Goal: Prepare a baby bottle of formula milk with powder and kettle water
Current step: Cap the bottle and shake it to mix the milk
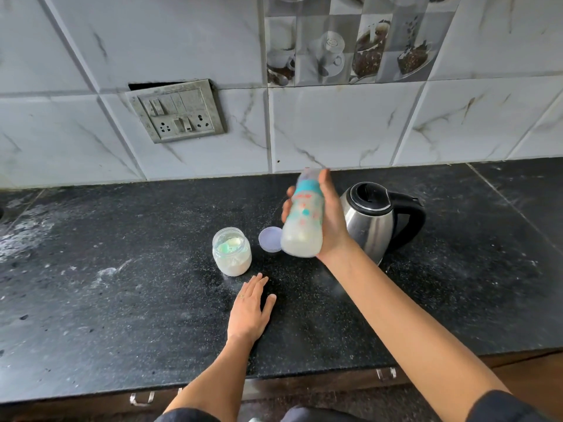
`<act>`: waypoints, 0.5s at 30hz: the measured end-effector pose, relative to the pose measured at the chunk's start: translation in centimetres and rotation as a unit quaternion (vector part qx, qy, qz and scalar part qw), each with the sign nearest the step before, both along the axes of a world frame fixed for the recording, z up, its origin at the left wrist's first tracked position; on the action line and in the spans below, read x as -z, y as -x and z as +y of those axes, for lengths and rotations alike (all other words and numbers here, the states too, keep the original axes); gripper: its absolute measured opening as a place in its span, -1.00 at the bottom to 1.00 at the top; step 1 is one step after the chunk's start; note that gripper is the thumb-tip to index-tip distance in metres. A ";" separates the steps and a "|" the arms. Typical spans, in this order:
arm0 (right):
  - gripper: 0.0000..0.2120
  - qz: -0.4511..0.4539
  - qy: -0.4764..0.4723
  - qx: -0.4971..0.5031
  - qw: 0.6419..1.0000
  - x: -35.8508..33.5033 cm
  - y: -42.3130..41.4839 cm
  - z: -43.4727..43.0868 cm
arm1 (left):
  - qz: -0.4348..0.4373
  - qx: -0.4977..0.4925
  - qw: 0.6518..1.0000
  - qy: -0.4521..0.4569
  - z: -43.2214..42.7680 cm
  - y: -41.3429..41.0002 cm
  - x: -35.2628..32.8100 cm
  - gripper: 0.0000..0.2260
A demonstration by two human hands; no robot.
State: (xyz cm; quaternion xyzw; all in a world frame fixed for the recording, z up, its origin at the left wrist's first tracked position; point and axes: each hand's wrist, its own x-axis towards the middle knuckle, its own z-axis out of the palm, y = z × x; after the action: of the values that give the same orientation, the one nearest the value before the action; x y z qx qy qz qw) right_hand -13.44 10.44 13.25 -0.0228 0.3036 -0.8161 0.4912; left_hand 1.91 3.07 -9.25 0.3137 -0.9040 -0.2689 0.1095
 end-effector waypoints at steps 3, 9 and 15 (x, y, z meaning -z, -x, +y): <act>-0.48 0.057 -0.036 -0.010 0.998 -0.2 -0.5 0.2 | -0.002 -0.002 1.000 0.004 0.0 0.0 -0.1 -0.55; -0.50 0.030 -0.020 0.027 0.999 -0.1 0.5 0.4 | -0.006 -0.001 1.000 0.000 0.1 0.1 -0.1 -0.55; -0.41 0.008 0.014 0.043 0.999 -1.0 0.7 0.5 | -0.003 0.001 1.000 -0.002 0.1 0.1 -0.1 -0.55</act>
State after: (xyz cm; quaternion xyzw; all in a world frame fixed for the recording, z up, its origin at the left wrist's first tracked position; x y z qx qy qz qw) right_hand -14.09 10.97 14.22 -0.0237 0.2967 -0.8404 0.4529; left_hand 1.85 3.22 -9.19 0.3138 -0.9041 -0.2702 0.1057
